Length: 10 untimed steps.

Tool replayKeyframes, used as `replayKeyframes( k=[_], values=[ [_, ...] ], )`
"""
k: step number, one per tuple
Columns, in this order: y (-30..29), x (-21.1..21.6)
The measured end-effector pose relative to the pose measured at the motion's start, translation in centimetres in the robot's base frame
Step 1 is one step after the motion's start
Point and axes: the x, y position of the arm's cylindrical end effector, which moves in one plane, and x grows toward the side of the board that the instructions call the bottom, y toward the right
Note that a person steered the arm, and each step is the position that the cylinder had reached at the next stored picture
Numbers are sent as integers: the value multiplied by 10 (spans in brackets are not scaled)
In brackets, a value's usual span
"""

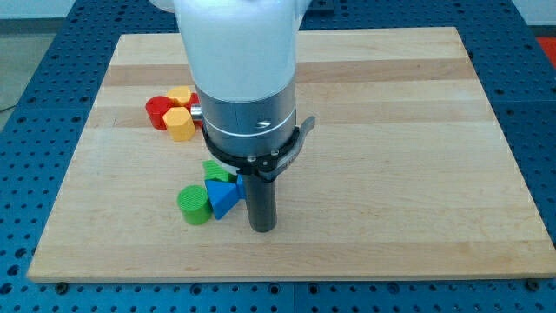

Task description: Move the blue blocks upwards

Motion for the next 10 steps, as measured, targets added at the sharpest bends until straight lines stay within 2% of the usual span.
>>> replayKeyframes(
  k=[2,4,5,7,9,10],
  values=[
    [-5,16],
    [-99,25],
    [-103,10],
    [-62,-18],
    [-31,-18],
    [-35,-4]
  ],
)
